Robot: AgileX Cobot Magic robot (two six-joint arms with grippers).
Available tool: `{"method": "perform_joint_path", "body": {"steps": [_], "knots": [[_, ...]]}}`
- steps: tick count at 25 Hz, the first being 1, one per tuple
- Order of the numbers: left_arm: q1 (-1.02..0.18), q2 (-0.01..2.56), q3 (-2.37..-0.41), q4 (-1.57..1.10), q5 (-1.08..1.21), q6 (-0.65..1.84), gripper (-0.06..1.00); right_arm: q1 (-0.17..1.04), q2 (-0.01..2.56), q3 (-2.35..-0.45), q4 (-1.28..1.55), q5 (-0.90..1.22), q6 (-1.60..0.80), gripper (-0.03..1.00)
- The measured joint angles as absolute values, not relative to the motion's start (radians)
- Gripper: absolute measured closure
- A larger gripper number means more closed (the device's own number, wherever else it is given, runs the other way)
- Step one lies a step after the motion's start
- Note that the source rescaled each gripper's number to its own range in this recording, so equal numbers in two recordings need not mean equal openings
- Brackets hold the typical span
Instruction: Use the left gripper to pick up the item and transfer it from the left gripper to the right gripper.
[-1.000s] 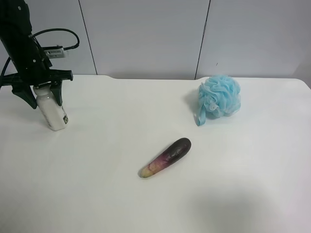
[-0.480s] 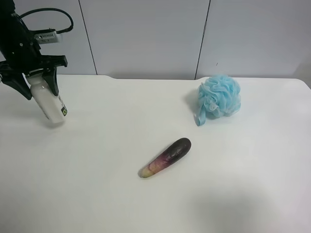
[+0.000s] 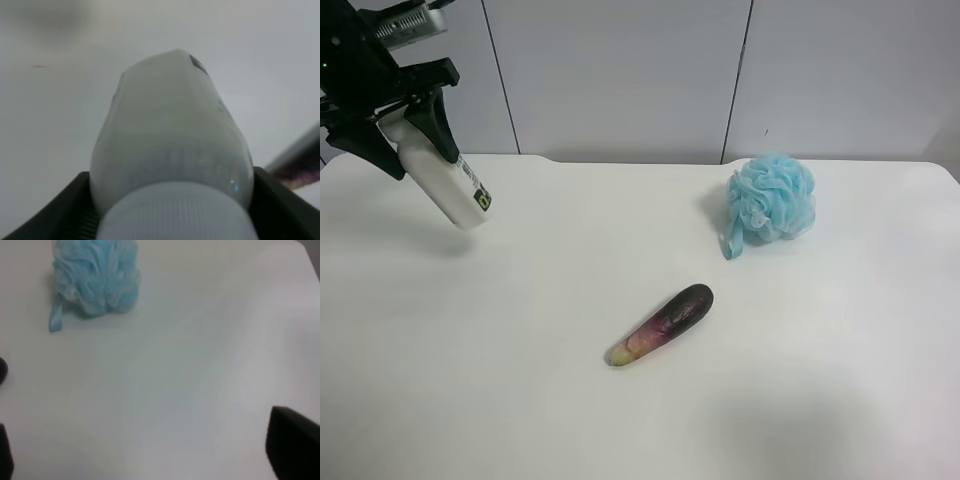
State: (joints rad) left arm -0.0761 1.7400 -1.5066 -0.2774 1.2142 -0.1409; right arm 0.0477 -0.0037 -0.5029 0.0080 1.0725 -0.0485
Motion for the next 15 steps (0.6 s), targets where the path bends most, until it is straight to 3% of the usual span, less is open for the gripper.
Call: {"method": "perform_joint_path", "body": {"steps": [15], "knots": [[-0.248, 1.671, -1.507, -0.428, 1.215, -0.092, 0.91, 0.048, -0.004, -0.503, 0.008, 1.073, -0.048, -0.03]]}}
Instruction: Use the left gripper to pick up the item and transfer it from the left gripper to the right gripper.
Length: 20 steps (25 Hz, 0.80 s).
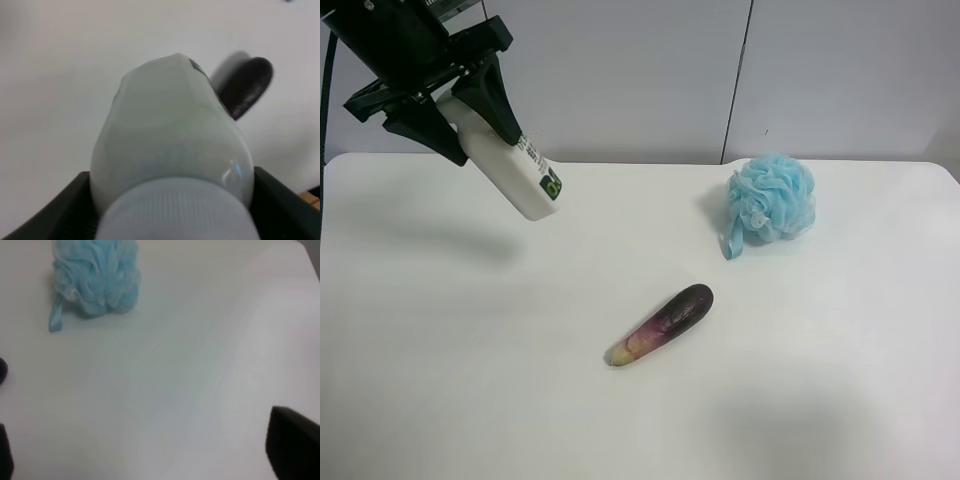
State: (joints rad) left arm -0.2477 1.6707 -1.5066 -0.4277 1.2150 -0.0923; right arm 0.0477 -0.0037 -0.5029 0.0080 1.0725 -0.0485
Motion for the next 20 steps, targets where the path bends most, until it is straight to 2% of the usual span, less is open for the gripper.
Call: {"method": "perform_joint_path", "body": {"steps": [12, 20], "knots": [[-0.371, 1.671, -1.505, -0.507, 1.214, -0.072, 0.91, 0.048, -0.004, -0.503, 0.008, 1.073, -0.048, -0.03], [-0.39, 1.671, -1.505, -0.531, 1.212, -0.053, 0.91, 0.048, -0.004, -0.503, 0.008, 1.073, -0.048, -0.03]]}}
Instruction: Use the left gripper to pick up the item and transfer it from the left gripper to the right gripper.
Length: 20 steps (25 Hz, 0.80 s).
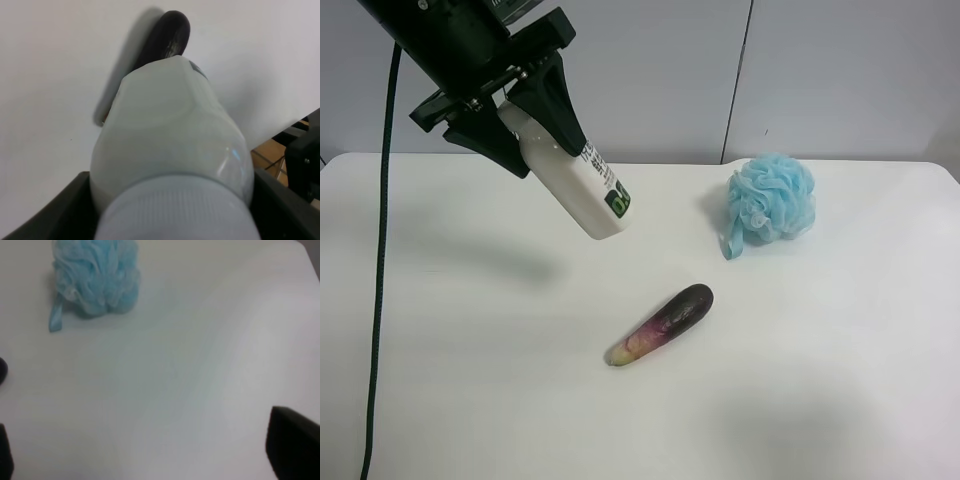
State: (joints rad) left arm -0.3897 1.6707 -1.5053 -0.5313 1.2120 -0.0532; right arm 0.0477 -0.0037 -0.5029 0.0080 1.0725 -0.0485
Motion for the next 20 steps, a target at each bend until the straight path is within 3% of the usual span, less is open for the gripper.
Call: {"method": "perform_joint_path", "body": {"steps": [20], "knots": [[-0.39, 1.671, -1.505, -0.555, 1.212, -0.03, 0.91, 0.048, -0.004, -0.503, 0.008, 1.073, -0.048, -0.03]]}}
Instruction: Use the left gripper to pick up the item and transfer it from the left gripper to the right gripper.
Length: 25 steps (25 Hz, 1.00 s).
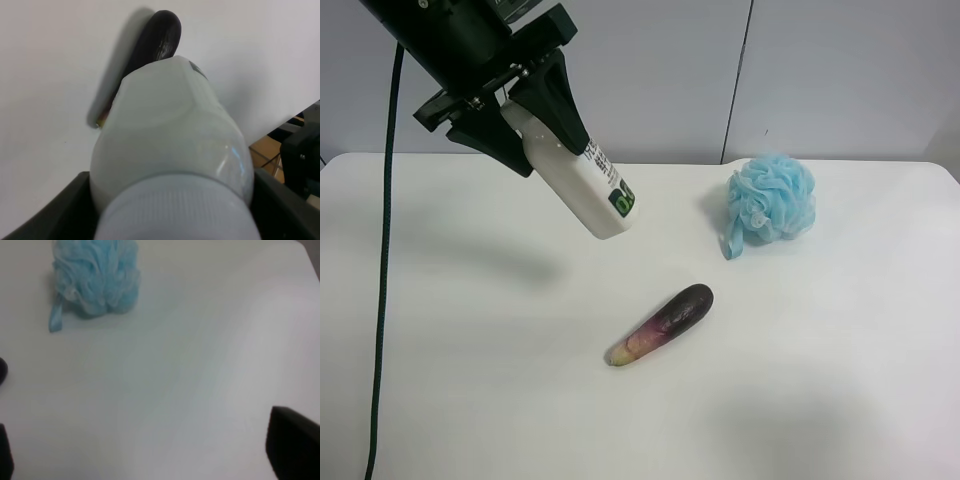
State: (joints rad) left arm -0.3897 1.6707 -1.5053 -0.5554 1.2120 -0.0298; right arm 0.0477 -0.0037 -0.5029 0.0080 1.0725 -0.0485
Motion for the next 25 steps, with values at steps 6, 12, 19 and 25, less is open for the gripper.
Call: {"method": "perform_joint_path", "body": {"steps": [6, 12, 19, 25], "knots": [[-0.39, 1.671, -1.505, -0.593, 1.212, -0.03, 0.91, 0.048, -0.004, -0.503, 0.008, 1.073, -0.048, -0.03], [-0.39, 1.671, -1.505, -0.601, 1.213, -0.026, 0.91, 0.048, -0.002, -0.503, 0.012, 1.073, -0.053, -0.03], [-0.39, 1.671, -1.505, -0.672, 1.214, 0.0, 0.91, 0.048, 0.207, -0.571, 0.043, 1.077, -0.12, -0.03], [-0.39, 1.671, -1.505, -0.725, 1.214, 0.02, 0.91, 0.109, 0.488, -0.72, 0.06, 1.026, -0.216, -0.03]]}}
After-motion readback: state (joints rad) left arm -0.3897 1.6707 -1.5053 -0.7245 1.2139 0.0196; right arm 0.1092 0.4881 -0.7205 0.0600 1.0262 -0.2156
